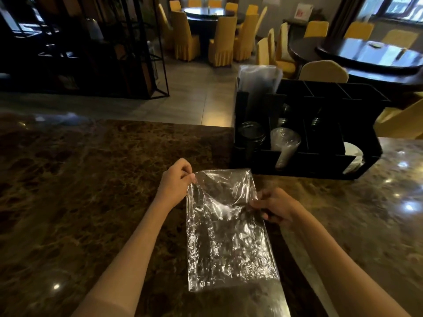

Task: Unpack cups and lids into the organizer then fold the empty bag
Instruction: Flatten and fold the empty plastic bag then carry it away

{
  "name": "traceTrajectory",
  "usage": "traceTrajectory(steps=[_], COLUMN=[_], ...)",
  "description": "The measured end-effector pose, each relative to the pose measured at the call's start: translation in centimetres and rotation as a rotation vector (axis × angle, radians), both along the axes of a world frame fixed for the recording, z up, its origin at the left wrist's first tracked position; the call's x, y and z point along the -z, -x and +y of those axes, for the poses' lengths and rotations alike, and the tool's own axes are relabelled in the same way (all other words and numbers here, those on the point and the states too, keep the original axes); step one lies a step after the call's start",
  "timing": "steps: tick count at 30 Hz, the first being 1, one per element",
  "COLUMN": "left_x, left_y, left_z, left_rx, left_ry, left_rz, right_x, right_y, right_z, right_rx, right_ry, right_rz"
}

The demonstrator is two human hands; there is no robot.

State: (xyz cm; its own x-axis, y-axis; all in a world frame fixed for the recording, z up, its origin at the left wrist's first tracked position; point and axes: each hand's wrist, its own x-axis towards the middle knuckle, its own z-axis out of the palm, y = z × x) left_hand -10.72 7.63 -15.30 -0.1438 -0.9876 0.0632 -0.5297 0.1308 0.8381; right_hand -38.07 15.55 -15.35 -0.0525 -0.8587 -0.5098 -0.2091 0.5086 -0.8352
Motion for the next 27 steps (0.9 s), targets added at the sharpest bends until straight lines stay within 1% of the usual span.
traceTrajectory(steps=[2, 5, 6, 8, 10, 13, 17, 21, 25, 27], left_x=[-0.4, 0.1, 0.3, 0.8, 1.2, 1.6, 2.2, 2.6, 3.1, 3.3], left_y=[-0.3, -1.1, -1.3, -1.4, -1.2, -0.9, -0.9, -0.9, -1.3, -1.7], left_z=[1.3, 3.4, 4.1, 5.4, 6.4, 7.2, 7.4, 7.4, 7.6, 7.7], left_rx=[-0.03, -0.115, -0.133, -0.119, -0.098, -0.119, -0.166, -0.208, -0.193, -0.163], left_ry=[-0.032, -0.238, -0.307, -0.393, -0.426, -0.434, -0.388, -0.359, -0.35, -0.33], left_rz=[0.043, 0.181, 0.2, 0.186, 0.176, 0.167, 0.155, 0.116, 0.175, 0.193], right_x=[0.2, 1.2, 1.5, 2.0, 2.4, 2.9, 3.3, 3.7, 4.4, 4.6], right_y=[-0.1, -0.2, -0.2, 0.0, 0.0, -0.1, 0.2, 0.0, -0.2, 0.0], right_z=[0.9, 1.6, 1.7, 1.9, 2.0, 2.3, 2.6, 2.7, 3.2, 3.8], right_rx=[0.029, 0.102, 0.124, 0.157, 0.176, 0.186, 0.181, 0.238, 0.29, 0.247], right_ry=[0.027, 0.067, 0.074, 0.082, 0.091, 0.12, 0.159, 0.201, 0.263, 0.313], right_rz=[-0.044, -0.152, -0.185, -0.226, -0.244, -0.253, -0.212, -0.221, -0.25, -0.257])
